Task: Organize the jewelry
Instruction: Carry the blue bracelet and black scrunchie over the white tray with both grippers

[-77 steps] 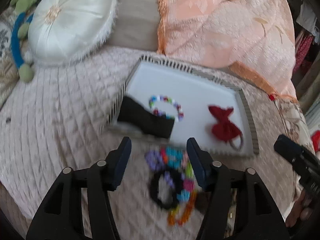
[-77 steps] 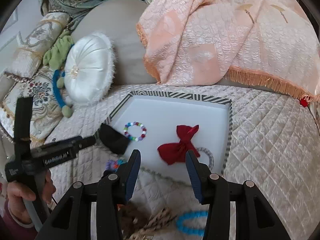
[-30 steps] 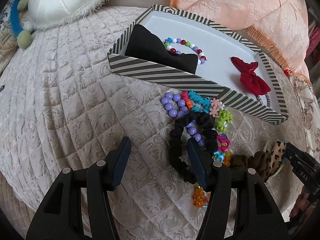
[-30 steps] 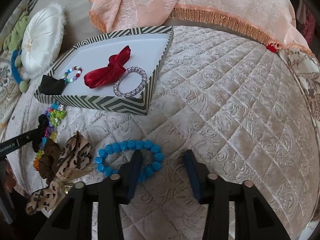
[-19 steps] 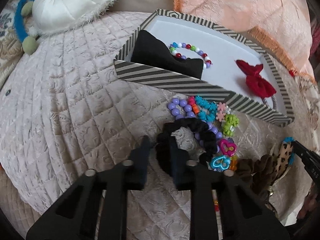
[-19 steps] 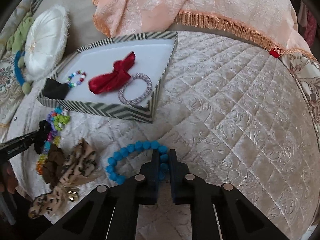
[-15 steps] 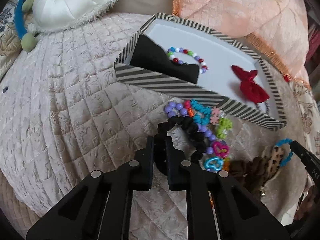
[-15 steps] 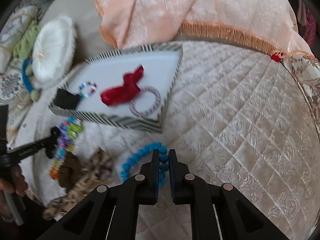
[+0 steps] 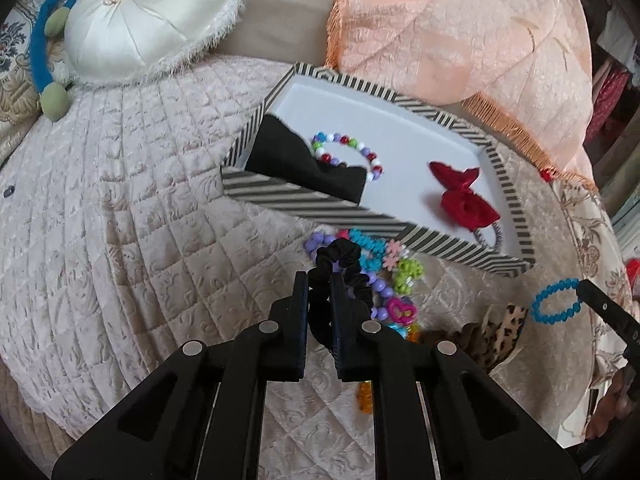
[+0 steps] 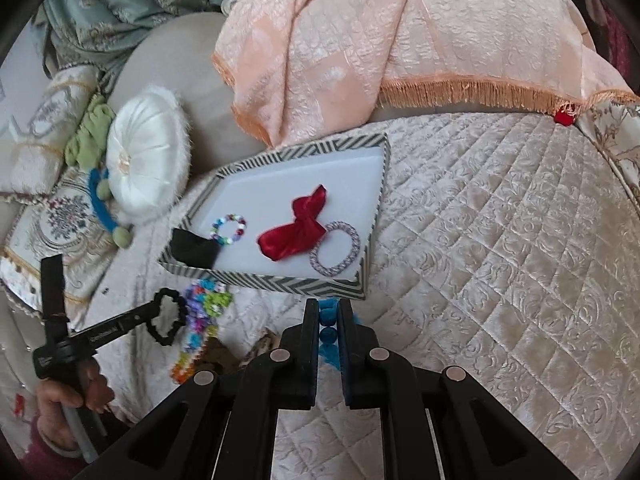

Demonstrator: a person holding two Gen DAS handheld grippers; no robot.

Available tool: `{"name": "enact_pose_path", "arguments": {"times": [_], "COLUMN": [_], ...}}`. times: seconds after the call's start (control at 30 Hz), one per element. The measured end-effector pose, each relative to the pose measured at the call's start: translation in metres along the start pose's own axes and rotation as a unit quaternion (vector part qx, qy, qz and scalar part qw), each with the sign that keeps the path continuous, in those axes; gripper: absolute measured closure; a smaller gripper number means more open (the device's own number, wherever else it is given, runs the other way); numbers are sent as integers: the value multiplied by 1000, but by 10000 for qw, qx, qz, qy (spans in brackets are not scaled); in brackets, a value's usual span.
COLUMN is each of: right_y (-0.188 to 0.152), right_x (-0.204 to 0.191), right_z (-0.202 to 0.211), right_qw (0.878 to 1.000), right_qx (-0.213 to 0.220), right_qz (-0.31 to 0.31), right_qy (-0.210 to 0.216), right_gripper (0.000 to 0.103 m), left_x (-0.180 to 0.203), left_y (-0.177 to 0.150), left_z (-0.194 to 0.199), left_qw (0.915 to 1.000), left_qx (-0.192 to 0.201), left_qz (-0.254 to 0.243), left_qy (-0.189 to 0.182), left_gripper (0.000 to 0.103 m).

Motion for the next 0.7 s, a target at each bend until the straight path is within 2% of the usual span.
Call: {"name": "enact_pose_path", "arguments": {"times": [0.17, 0.27, 0.43, 0.6, 0.7], "right_y": [-1, -3, -26, -56, -63], "right_x": [-9, -14, -6, 8, 8], "right_z": [25, 44, 84, 129, 144], "right_qw": [9997, 9994, 9983, 9953, 9940], "right_qx": [197, 329, 505, 622, 688], "right_qz": [89, 116, -281, -538, -613], "right_qy": [100, 57, -70, -517, -583], "right_gripper": [95, 95, 95, 95, 95], "left_x": [18, 38, 67, 84, 86], "left_y": [10, 13, 13, 14, 13], "left_z": [12, 19, 18, 18, 12], "left_qw": [9996, 9982, 9955, 9940, 9944], "left_qx": [222, 323, 271, 286, 242], "left_qz": [-119, -413, -677, -806, -832], "left_qy": [-113, -283, -607, -687, -613], "left_gripper": [94, 94, 94, 94, 94]}}
Point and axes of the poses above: each gripper's, at about its wrist camera, not at the fingertips, and z roughly against the way its jaws point, x to its right, y to its top, the point moved 8 cm from there along -z, roughly the way its jaws point, and after that the axes turned 9 degrees about -z, right-handed, at the moved point
